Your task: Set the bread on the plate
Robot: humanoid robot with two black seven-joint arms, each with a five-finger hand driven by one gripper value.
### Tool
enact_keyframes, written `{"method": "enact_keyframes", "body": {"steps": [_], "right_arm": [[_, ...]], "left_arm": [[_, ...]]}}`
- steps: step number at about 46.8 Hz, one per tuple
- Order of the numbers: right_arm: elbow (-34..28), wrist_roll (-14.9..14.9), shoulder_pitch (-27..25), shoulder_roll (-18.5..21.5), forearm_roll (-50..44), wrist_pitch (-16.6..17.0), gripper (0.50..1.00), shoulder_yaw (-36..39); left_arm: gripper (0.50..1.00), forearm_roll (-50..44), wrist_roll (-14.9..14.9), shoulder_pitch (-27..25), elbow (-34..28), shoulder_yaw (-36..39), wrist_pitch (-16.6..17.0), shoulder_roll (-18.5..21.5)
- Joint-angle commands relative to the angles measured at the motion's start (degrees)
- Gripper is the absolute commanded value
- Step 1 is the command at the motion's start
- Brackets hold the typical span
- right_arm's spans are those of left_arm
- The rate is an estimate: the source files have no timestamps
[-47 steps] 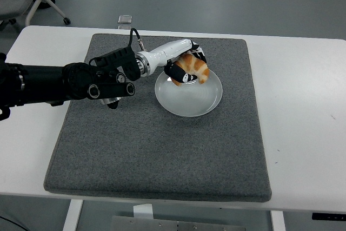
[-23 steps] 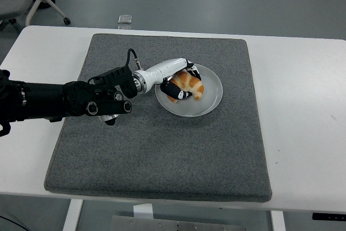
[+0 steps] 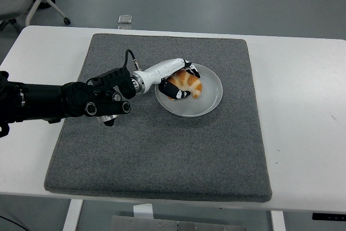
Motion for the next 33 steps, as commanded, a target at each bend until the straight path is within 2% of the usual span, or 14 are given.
{"method": "enact_keyframes", "body": {"steps": [1, 12, 14, 19, 29, 33], "right_arm": [[0.0, 0.0, 0.0, 0.0, 0.0, 0.0, 0.93, 0.0], [0.0, 0.0, 0.0, 0.0, 0.0, 0.0, 0.93, 0.0], [0.0, 0.0, 0.0, 0.0, 0.0, 0.0, 0.93, 0.0], [0.0, 0.0, 0.0, 0.0, 0.0, 0.0, 0.93, 0.0], [0.0, 0.0, 0.0, 0.0, 0.0, 0.1, 0.93, 0.0], [0.0, 0.0, 0.0, 0.0, 0.0, 0.1, 0.93, -0.1]], "left_arm": [[0.816, 0.0, 0.0, 0.0, 0.0, 0.0, 0.0, 0.0], [0.893, -0.3, 0.0, 0.0, -0.1, -0.3, -0.1, 0.0], [0.93, -0.3, 0.0, 0.0, -0.1, -0.8, -0.1, 0.1], [0.983, -0.3, 0.0, 0.0, -0.2, -1.7, -0.4, 0.1], [0.988, -0.4, 0.0, -0.3, -0.2, -6.5, -1.5, 0.6], [0.988, -0.5, 0.1, -0.4, -0.4, -9.6, -3.3, 1.4]]}}
